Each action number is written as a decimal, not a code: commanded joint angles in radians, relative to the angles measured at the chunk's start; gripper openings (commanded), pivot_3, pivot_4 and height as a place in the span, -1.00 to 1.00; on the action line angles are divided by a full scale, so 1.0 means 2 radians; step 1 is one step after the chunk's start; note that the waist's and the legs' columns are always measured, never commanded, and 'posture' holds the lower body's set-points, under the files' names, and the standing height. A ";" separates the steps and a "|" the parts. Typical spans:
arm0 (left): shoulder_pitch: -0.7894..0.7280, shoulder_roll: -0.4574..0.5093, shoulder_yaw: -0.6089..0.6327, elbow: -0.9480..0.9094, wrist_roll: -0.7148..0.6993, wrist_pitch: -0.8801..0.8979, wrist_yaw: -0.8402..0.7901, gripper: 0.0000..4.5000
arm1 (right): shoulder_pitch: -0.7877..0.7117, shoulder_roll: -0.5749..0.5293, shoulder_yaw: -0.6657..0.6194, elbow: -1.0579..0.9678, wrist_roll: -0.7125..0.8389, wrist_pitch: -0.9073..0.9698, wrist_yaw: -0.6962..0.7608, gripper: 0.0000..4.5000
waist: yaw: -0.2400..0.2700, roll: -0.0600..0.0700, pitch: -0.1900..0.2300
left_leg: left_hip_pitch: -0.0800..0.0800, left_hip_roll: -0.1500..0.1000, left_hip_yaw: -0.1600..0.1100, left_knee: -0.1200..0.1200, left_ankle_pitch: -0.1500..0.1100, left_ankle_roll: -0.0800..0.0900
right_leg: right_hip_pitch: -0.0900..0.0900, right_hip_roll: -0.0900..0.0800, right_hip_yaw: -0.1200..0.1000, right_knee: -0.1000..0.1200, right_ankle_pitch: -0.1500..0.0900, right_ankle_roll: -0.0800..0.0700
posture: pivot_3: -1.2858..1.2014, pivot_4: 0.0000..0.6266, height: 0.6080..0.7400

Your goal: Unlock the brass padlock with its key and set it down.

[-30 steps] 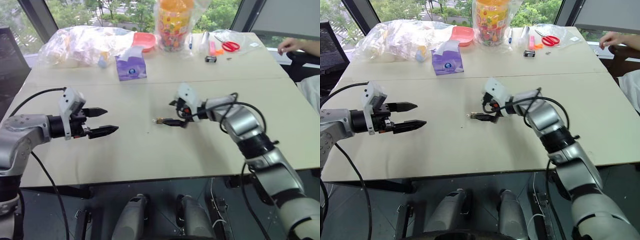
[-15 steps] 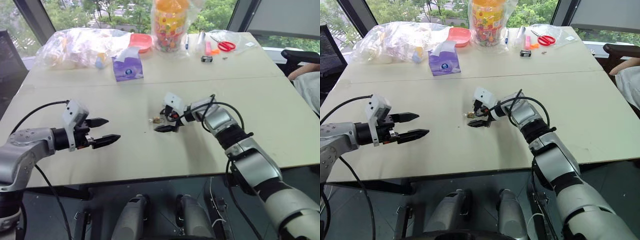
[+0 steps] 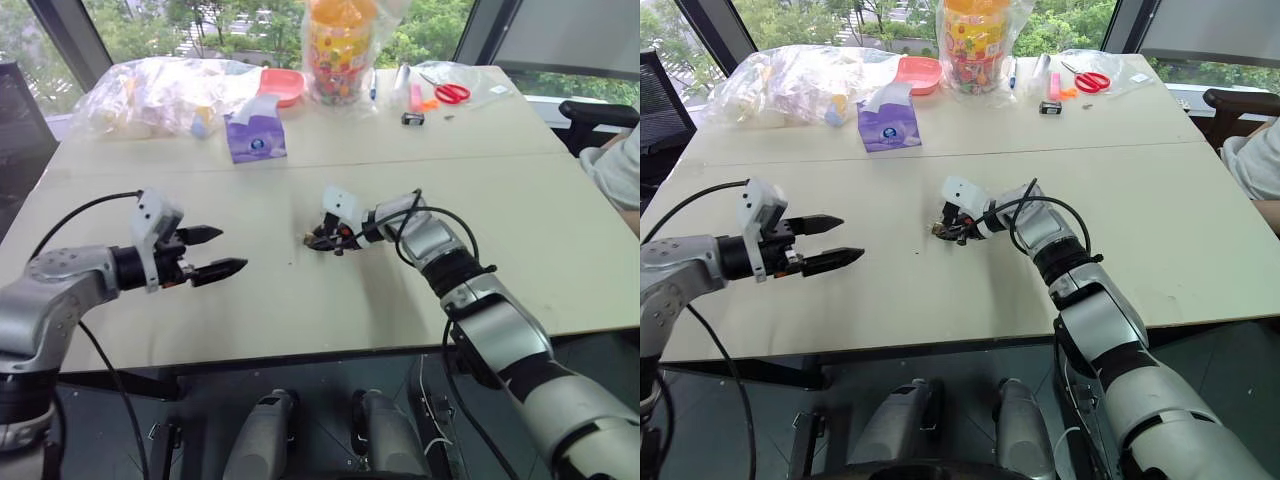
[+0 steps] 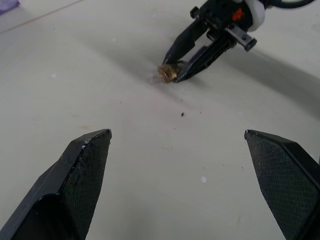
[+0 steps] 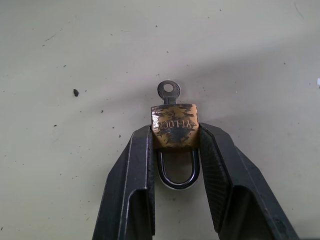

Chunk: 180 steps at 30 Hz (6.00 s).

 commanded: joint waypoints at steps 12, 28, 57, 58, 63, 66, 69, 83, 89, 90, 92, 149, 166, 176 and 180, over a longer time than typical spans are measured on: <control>-0.174 -0.113 -0.014 0.213 -0.024 -0.018 -0.056 0.74 | 0.060 -0.070 -0.032 -0.319 -0.062 -0.109 -0.090 -0.68 | 0.000 -0.001 0.000 | 0.000 0.000 0.000 0.001 0.000 0.000 | 0.000 0.000 0.000 0.001 0.000 0.000 | 0.03 -0.52 1.00; -0.235 -0.144 -0.023 0.284 -0.006 -0.033 -0.095 -0.38 | 0.071 -0.078 -0.024 -0.361 -0.089 -0.086 -0.097 -0.68 | 0.000 -0.001 0.000 | 0.000 0.000 0.000 0.002 0.000 0.001 | 0.001 0.000 0.000 0.001 0.000 0.000 | 0.03 -0.52 1.00; -0.234 -0.144 -0.115 0.270 0.165 -0.276 -0.103 -0.99 | 0.080 -0.071 -0.019 -0.380 -0.083 -0.067 -0.078 -0.68 | 0.001 -0.001 0.000 | 0.000 0.000 0.000 0.003 0.000 0.001 | 0.001 0.000 0.000 0.001 0.000 0.000 | 0.03 -0.52 1.00; -0.235 -0.145 -0.119 0.273 0.178 -0.304 -0.103 -0.99 | 0.080 -0.070 -0.019 -0.379 -0.083 -0.067 -0.077 -0.68 | 0.001 -0.001 0.000 | 0.000 0.000 0.000 0.003 0.000 0.001 | 0.001 0.000 0.000 0.001 0.000 0.000 | 0.03 -0.52 1.00; -0.235 -0.145 -0.144 0.283 0.226 -0.401 -0.121 -0.99 | 0.081 -0.070 -0.018 -0.378 -0.083 -0.064 -0.074 -0.68 | 0.001 -0.001 0.000 | 0.000 0.000 0.000 0.003 0.000 0.001 | 0.001 0.000 0.000 0.001 0.000 0.000 | 0.03 -0.52 1.00; -0.240 -0.148 -0.145 0.301 0.242 -0.445 -0.121 -0.99 | 0.082 -0.070 -0.019 -0.378 -0.083 -0.061 -0.071 -0.68 | 0.001 -0.001 0.000 | 0.000 0.000 0.000 0.003 0.000 0.001 | 0.001 0.000 0.000 0.001 0.000 0.000 | 0.03 -0.52 1.00; -0.249 -0.149 -0.130 0.307 0.195 -0.348 -0.136 -0.99 | 0.080 -0.070 -0.019 -0.376 -0.086 -0.062 -0.073 -0.68 | 0.002 -0.001 0.000 | 0.000 0.000 0.000 0.003 0.000 0.001 | 0.001 0.000 0.000 0.001 0.000 0.000 | 0.03 -0.52 1.00; -0.266 -0.135 -0.074 0.290 0.081 -0.082 -0.148 -0.24 | 0.075 -0.071 -0.023 -0.370 -0.099 -0.075 -0.085 -0.68 | 0.001 -0.001 0.000 | -0.001 0.000 0.000 0.008 -0.001 0.003 | 0.001 0.000 0.000 0.005 -0.001 0.001 | 0.03 -0.52 1.00; -0.273 -0.149 -0.078 0.303 0.086 -0.086 -0.146 -0.24 | 0.074 -0.066 -0.020 -0.373 -0.099 -0.074 -0.085 -0.68 | 0.001 -0.001 0.000 | -0.001 0.000 0.000 0.008 -0.001 0.003 | 0.001 0.000 0.000 0.005 -0.001 0.001 | 0.03 -0.52 1.00; -0.274 -0.151 -0.079 0.305 0.087 -0.088 -0.147 -0.24 | 0.075 -0.065 -0.020 -0.374 -0.100 -0.074 -0.084 -0.68 | 0.001 -0.001 0.000 | -0.001 0.000 0.000 0.008 -0.001 0.003 | 0.001 0.000 0.000 0.005 -0.001 0.001 | 0.03 -0.52 1.00; -0.277 -0.155 -0.082 0.310 0.091 -0.091 -0.149 -0.24 | 0.075 -0.065 -0.019 -0.376 -0.100 -0.073 -0.084 -0.68 | 0.001 -0.001 0.000 | -0.001 0.000 0.000 0.008 -0.001 0.003 | 0.001 0.000 0.000 0.005 -0.001 0.001 | 0.03 -0.52 1.00; -0.238 -0.151 -0.038 0.213 0.015 -0.028 -0.138 -1.00 | 0.115 -0.053 -0.119 -0.421 0.056 0.127 -0.136 0.99 | 0.002 -0.001 0.000 | -0.001 0.000 0.000 0.007 -0.001 0.003 | 0.001 -0.001 0.000 0.004 -0.001 0.000 | 0.03 -0.52 1.00; -0.250 -0.229 -0.084 0.311 0.068 -0.053 -0.073 -1.00 | 0.205 -0.212 -0.134 -0.540 0.056 0.309 -0.109 0.99 | 0.014 -0.001 0.000 | -0.002 0.000 0.000 0.007 -0.002 0.004 | 0.002 -0.001 0.000 0.000 -0.001 -0.001 | 0.03 -0.52 1.00; -0.352 -0.353 -0.089 0.576 0.106 -0.091 -0.086 -1.00 | 0.235 -0.189 -0.184 -0.682 0.144 0.582 -0.166 0.99 | 0.014 -0.001 0.000 | -0.002 0.000 0.000 0.008 -0.003 0.006 | 0.003 -0.002 -0.001 -0.001 0.000 0.001 | 0.03 -0.52 1.00; -0.380 -0.374 -0.072 0.633 0.111 -0.102 -0.089 -1.00 | 0.241 -0.181 -0.185 -0.701 0.148 0.613 -0.198 0.99 | 0.015 -0.001 0.000 | -0.003 0.000 0.000 0.008 -0.003 0.006 | 0.003 -0.003 -0.002 -0.002 0.000 0.001 | 0.03 -0.52 1.00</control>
